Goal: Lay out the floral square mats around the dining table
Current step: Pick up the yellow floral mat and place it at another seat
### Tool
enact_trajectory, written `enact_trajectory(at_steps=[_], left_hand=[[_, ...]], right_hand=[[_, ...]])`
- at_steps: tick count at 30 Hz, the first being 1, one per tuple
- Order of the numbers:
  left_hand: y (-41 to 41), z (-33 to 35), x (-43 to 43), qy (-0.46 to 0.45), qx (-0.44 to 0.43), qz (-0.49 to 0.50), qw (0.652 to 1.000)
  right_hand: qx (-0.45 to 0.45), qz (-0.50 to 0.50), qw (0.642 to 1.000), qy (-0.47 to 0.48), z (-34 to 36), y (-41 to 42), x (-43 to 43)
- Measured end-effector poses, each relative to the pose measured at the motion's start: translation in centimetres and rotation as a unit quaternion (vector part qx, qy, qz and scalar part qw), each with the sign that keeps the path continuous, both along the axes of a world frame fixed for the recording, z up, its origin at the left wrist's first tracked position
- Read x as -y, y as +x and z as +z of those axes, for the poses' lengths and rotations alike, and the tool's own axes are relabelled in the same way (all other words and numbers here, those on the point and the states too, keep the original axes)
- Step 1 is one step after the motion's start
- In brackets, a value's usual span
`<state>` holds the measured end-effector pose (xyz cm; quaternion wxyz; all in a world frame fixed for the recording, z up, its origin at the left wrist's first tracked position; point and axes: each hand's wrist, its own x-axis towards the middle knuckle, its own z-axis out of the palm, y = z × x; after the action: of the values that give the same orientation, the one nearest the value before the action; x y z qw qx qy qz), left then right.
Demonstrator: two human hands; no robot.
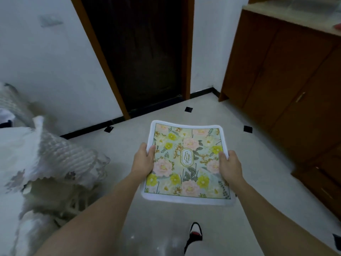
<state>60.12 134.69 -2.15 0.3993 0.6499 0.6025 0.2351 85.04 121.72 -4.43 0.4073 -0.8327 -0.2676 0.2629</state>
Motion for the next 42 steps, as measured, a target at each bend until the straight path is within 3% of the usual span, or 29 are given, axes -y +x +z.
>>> enact_trajectory(at_steps=[8, 19, 33, 42], left_hand=[[-0.8, 2.1, -9.2, -0.008, 0.014, 0.132, 0.991], [-8.9, 1.5, -17.1, 0.004, 0.022, 0.287, 0.958], [-28.6, 3.5, -35.9, 0.066, 0.025, 0.397, 0.915], [-40.9, 3.8, -37.0, 0.058, 0.037, 0.530, 0.845]], right_hand=[[-0.023, 0.130, 0.991, 0.016, 1.6, 2.1, -16.5], [-0.019, 0.293, 0.956, -0.001, 1.3, -6.1, -33.6], [-0.004, 0.393, 0.919, 0.031, 4.8, -27.3, -59.0], [-0.029, 0.513, 0.858, 0.021, 6.0, -43.8, -68.0]])
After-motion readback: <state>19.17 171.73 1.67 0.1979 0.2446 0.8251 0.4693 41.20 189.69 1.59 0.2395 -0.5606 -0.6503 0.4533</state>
